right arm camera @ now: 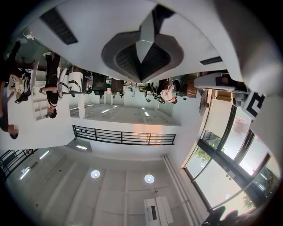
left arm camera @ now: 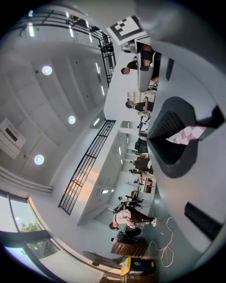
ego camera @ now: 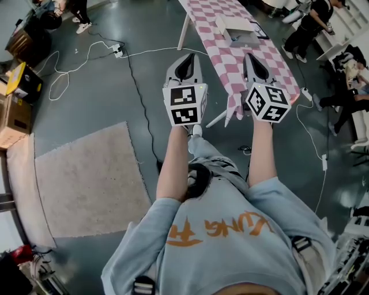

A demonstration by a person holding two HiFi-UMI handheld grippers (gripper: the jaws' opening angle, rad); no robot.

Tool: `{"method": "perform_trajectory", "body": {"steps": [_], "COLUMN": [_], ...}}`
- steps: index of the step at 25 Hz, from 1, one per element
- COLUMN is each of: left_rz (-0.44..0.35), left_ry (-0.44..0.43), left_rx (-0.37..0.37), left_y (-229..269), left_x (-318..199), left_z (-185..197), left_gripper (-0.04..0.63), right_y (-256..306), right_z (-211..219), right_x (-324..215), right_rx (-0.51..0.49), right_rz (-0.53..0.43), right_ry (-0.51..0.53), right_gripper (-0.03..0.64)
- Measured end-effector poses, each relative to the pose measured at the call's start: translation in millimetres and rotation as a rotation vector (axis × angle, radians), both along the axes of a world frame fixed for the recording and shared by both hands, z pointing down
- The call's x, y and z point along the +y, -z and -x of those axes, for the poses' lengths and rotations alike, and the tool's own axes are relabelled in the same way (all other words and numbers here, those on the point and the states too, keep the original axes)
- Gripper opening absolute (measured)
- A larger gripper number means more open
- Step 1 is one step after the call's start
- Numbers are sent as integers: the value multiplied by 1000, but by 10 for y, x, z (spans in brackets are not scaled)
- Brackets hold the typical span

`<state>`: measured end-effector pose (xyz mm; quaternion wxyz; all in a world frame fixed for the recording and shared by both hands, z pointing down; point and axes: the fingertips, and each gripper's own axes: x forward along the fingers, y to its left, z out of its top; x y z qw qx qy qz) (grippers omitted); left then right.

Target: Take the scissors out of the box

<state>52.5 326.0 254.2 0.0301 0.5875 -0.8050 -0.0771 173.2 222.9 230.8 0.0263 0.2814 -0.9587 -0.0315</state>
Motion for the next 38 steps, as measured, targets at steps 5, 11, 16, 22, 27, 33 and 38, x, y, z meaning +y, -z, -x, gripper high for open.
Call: {"method": "perform_trajectory", "body": {"steps": [5, 11, 16, 22, 27, 33, 38], "left_rz": [-2, 17, 30, 53, 110, 196, 284], "left_ry": [19, 22, 16, 3, 3, -14, -70], "left_rx": [-2, 6, 12, 13, 44, 81, 43], "left_y": [14, -72, -166, -283, -544, -880, -1110], "left_x": [-58, -213, -462, -862, -1295, -1934, -2526], "left_z": [189, 341, 430, 548, 702, 859, 841], "left_gripper": [17, 17, 17, 17, 17, 17, 17], "right_y": [7, -60, -167, -319, -575, -948, -1252], "right_z": [208, 399, 437, 579, 746, 858, 822], "right_x": [-84, -236, -521, -913, -1393, -2034, -2685], "right_rx": [-5, -2, -1, 7, 15, 37, 14], "right_rz": [-1, 9, 30, 60, 123, 219, 296], "right_ry": [22, 33, 13, 5, -4, -42, -113], "right_gripper": [-3, -3, -3, -3, -3, -3, -3]}}
